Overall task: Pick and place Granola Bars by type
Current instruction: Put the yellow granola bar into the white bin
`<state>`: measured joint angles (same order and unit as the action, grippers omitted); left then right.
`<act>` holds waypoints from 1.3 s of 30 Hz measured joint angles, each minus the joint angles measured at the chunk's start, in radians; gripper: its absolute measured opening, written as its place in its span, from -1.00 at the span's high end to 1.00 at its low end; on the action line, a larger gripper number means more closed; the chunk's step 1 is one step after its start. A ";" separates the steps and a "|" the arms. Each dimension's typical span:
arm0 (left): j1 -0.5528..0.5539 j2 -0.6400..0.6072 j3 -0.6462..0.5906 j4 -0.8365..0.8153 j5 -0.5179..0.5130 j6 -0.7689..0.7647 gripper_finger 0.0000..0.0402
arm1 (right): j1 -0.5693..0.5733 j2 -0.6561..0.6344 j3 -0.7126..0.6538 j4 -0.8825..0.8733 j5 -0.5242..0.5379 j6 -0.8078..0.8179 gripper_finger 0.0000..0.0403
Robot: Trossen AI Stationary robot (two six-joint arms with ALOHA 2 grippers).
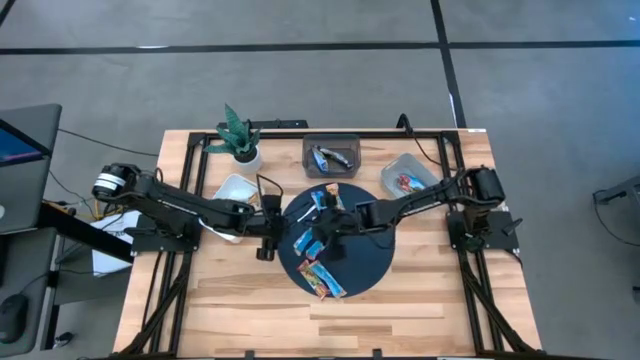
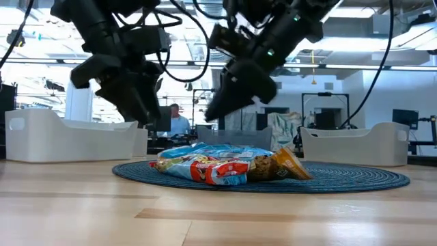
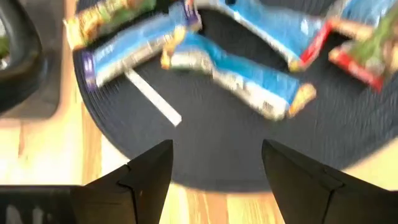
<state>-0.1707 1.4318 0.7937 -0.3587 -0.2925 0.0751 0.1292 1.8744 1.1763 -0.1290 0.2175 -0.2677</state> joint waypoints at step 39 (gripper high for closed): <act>0.249 0.305 0.001 0.428 0.462 -0.029 -0.19 | 0.235 -0.038 -0.003 -0.454 0.234 0.444 0.22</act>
<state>0.0784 1.7365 0.7948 0.0690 0.1698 0.0458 0.3637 1.8362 1.1732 -0.5829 0.4518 0.1761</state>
